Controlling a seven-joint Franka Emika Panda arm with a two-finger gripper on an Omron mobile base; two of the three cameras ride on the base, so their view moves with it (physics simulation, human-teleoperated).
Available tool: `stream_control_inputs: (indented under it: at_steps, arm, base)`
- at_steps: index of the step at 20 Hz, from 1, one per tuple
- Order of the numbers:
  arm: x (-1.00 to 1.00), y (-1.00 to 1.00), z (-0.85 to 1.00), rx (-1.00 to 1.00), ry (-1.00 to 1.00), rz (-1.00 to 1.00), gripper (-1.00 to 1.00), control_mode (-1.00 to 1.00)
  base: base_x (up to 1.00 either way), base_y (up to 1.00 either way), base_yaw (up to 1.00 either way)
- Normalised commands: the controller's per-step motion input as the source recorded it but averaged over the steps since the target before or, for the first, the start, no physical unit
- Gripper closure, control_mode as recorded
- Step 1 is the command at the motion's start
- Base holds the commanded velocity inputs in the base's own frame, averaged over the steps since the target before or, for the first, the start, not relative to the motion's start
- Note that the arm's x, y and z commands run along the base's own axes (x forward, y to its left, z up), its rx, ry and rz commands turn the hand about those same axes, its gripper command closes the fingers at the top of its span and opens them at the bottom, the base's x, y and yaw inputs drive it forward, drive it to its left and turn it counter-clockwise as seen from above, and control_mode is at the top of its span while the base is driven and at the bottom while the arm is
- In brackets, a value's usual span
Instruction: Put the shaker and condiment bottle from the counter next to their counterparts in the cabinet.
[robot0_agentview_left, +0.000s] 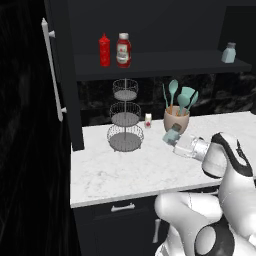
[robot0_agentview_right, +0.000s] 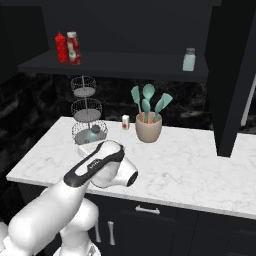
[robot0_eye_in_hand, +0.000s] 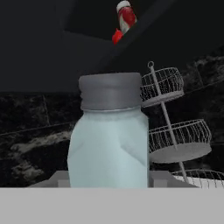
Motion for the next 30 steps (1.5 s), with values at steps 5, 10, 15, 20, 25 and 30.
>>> stream_control_inputs:
  at_steps: [5, 10, 15, 20, 25, 30]
  arm:
    - [-0.22, -0.23, 0.65, -0.17, -0.13, -0.4, 1.0, -1.0]
    - [-0.37, -0.37, 0.77, -0.11, -0.1, -0.44, 1.0, -1.0]
    - [-0.19, -0.29, 0.74, -0.03, 0.01, -0.37, 1.0, -1.0]
    - [-0.02, -0.22, 0.64, -0.01, 0.1, -0.31, 1.0, -1.0]
    - [-0.03, -0.29, 0.59, 0.0, 0.18, -0.3, 1.0, -1.0]
    - [-0.25, -0.32, 0.8, 0.01, 0.17, -0.26, 1.0, -1.0]
  base:
    - [0.0, 0.0, 0.0]
    - [0.0, 0.0, 0.0]
    - [0.0, 0.0, 0.0]
    - [0.0, 0.0, 0.0]
    - [0.0, 0.0, 0.0]
    - [0.0, 0.0, 0.0]
